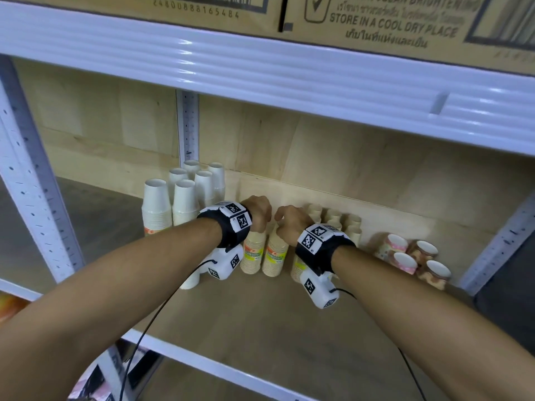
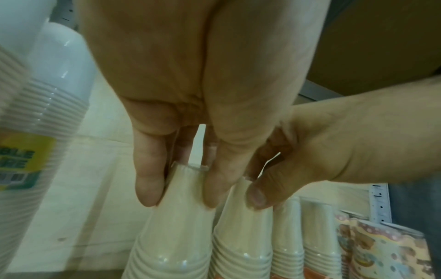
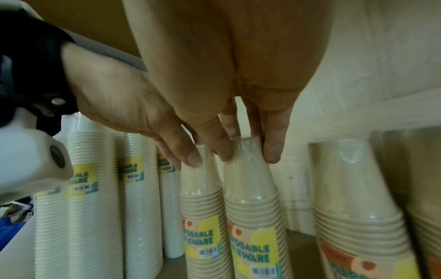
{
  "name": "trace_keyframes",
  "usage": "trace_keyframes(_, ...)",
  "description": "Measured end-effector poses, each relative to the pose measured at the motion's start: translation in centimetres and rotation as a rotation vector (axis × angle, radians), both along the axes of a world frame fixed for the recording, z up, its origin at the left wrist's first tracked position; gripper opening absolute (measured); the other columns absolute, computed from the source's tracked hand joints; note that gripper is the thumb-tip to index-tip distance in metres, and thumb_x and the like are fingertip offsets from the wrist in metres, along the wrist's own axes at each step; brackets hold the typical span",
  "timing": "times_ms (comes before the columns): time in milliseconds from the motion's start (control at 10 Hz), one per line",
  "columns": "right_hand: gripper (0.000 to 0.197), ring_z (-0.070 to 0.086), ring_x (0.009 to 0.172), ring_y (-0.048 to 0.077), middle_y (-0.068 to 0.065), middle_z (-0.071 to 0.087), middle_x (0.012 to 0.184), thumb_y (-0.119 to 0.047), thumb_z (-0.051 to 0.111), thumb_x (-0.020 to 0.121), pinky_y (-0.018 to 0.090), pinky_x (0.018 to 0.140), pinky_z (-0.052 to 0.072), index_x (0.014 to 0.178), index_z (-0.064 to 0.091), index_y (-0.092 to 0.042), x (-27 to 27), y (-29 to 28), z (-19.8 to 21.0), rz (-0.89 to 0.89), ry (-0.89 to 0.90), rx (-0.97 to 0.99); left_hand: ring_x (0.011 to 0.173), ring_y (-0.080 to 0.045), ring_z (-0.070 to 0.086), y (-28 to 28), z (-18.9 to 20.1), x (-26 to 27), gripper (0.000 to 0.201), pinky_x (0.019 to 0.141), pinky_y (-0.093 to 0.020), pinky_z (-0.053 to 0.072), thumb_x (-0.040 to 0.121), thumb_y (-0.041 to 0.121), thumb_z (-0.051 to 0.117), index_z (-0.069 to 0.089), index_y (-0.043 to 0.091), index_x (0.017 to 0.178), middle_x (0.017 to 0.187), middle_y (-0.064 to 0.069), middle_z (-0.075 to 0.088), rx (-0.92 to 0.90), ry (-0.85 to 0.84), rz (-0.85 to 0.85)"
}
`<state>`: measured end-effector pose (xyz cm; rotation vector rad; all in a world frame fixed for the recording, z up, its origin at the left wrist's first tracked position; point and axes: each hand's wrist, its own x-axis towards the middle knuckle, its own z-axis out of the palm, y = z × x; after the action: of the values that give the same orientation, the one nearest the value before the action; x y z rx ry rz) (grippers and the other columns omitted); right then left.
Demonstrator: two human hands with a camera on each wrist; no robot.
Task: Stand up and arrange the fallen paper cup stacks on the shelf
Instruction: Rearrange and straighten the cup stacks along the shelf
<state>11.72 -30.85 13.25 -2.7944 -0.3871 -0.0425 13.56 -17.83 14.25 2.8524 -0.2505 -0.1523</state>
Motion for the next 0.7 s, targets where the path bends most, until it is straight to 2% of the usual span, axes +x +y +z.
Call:
trace_keyframes(100, 0.032, 0.060, 0.109, 0.027, 0.011, 0.061, 0.122, -0.005, 0.057, 0.089, 0.026, 0.077, 0.046, 0.120, 0.064, -0.008, -1.3, -1.0, 0.6, -0.013, 0.015, -0.037, 0.073, -0.004, 0.051, -0.9, 0.4, -0.9, 0.041, 0.064, -0.013, 0.043, 0.087, 0.006, 0.066, 0.040, 0.027, 0.065, 0.083, 0.003, 0.048, 0.043, 0.009, -0.034)
trace_keyframes(200, 0.030, 0.062, 0.106, 0.025, 0.011, 0.064, 0.120, -0.005, 0.063, 0.086, 0.024, 0.072, 0.043, 0.116, 0.067, -0.006, -2.3, -2.4, 1.2, -0.034, 0.044, -0.057, 0.049, -0.004, 0.050, -2.2, 0.8, -1.7, 0.043, 0.041, -0.004, 0.032, 0.087, -0.001, 0.064, 0.037, 0.023, 0.063, 0.071, 0.002, 0.039, 0.013, 0.076, -0.086)
trace_keyframes(300, 0.031, 0.064, 0.101, 0.023, 0.010, 0.067, 0.116, -0.006, 0.068, 0.083, 0.027, 0.078, 0.052, 0.114, 0.069, -0.003, -3.4, -3.8, 1.7, -0.040, 0.087, -0.099, 0.071, -0.002, 0.056, -3.7, 1.4, -3.4, 0.040, 0.066, -0.015, 0.047, 0.087, 0.012, 0.070, 0.042, 0.031, 0.066, 0.088, 0.005, 0.054, 0.069, 0.036, -0.123)
trace_keyframes(400, 0.030, 0.066, 0.101, 0.024, 0.010, 0.069, 0.113, -0.008, 0.070, 0.080, 0.033, 0.087, 0.056, 0.109, 0.071, -0.004, -3.9, -5.6, 2.0, -0.056, 0.116, -0.118, 0.086, -0.011, 0.054, -4.9, 1.3, -3.5, 0.028, 0.071, -0.022, 0.048, 0.085, 0.014, 0.073, 0.052, 0.027, 0.072, 0.097, 0.003, 0.057, 0.121, 0.066, -0.156)
trace_keyframes(500, 0.029, 0.065, 0.100, 0.024, 0.009, 0.068, 0.109, -0.011, 0.069, 0.082, 0.033, 0.084, 0.055, 0.109, 0.070, -0.005, -4.8, -7.1, 2.3, -0.082, 0.129, -0.163, 0.084, -0.016, 0.053, -6.9, 1.9, -4.5, 0.023, 0.054, -0.021, 0.043, 0.082, 0.005, 0.071, 0.068, 0.006, 0.105, 0.099, -0.002, 0.056, 0.125, 0.135, -0.204)
trace_keyframes(600, 0.015, 0.062, 0.090, 0.022, 0.011, 0.064, 0.098, -0.010, 0.064, 0.085, 0.030, 0.066, 0.049, 0.097, 0.066, -0.001, -5.2, -8.5, 2.4, -0.082, 0.132, -0.221, 0.078, -0.014, 0.055, -8.6, 2.4, -5.4, 0.035, 0.048, -0.015, 0.044, 0.081, 0.002, 0.071, 0.065, 0.002, 0.115, 0.098, -0.002, 0.057, 0.113, 0.119, -0.259)
trace_keyframes(700, 0.026, 0.062, 0.094, 0.022, 0.009, 0.063, 0.109, -0.011, 0.067, 0.082, 0.027, 0.068, 0.046, 0.107, 0.068, -0.002, -5.3, -10.3, 2.4, -0.102, 0.152, -0.221, 0.078, -0.013, 0.056, -10.6, 2.4, -5.8, 0.035, 0.045, -0.015, 0.043, 0.084, 0.005, 0.069, 0.065, 0.000, 0.118, 0.096, -0.003, 0.060, 0.129, 0.110, -0.273)
